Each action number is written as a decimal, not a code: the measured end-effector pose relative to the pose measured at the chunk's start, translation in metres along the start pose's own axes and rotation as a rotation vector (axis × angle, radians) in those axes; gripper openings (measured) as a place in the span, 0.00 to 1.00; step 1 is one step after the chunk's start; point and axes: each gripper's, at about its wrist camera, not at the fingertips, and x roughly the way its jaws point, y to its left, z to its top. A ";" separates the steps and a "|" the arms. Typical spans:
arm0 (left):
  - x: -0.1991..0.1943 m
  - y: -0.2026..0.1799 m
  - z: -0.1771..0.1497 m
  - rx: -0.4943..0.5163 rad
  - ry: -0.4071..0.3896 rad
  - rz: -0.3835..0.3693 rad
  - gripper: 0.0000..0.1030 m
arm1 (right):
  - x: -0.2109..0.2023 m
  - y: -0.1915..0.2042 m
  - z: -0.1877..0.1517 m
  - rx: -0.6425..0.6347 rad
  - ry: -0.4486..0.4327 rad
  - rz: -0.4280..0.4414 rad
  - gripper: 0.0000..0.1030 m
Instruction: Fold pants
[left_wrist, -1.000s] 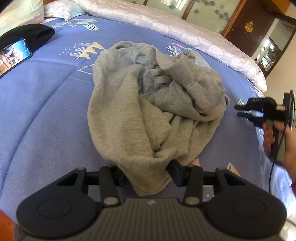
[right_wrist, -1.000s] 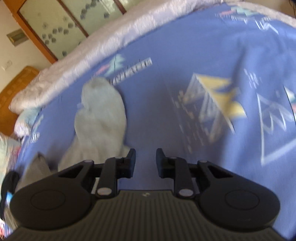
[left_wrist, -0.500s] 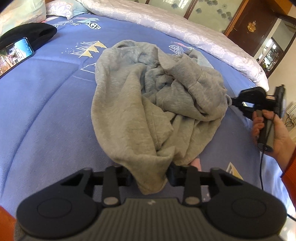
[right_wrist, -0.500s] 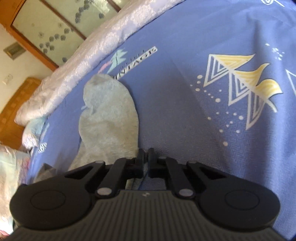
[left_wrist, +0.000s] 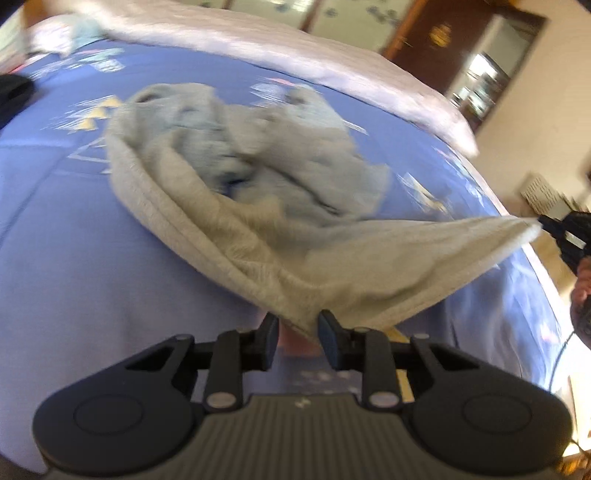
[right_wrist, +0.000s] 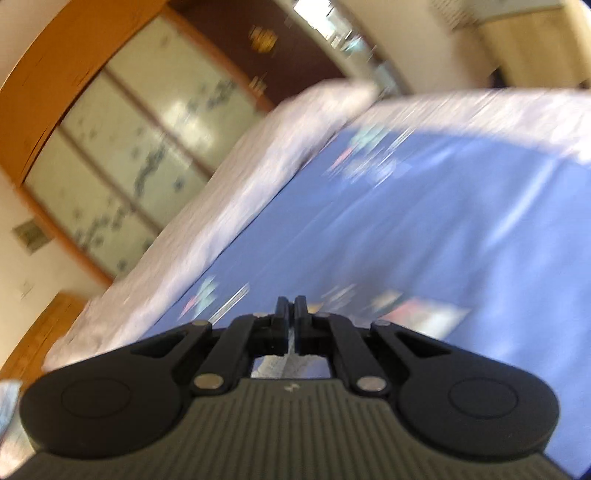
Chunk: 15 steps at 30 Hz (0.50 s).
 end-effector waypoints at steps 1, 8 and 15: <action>0.005 -0.007 -0.002 0.023 0.016 -0.005 0.23 | -0.012 -0.015 0.004 0.009 -0.025 -0.031 0.04; 0.023 -0.031 -0.019 0.110 0.120 -0.051 0.23 | -0.078 -0.131 -0.003 0.213 -0.139 -0.241 0.05; -0.001 0.016 0.010 -0.024 0.027 0.014 0.39 | -0.096 -0.176 -0.029 0.358 -0.207 -0.379 0.23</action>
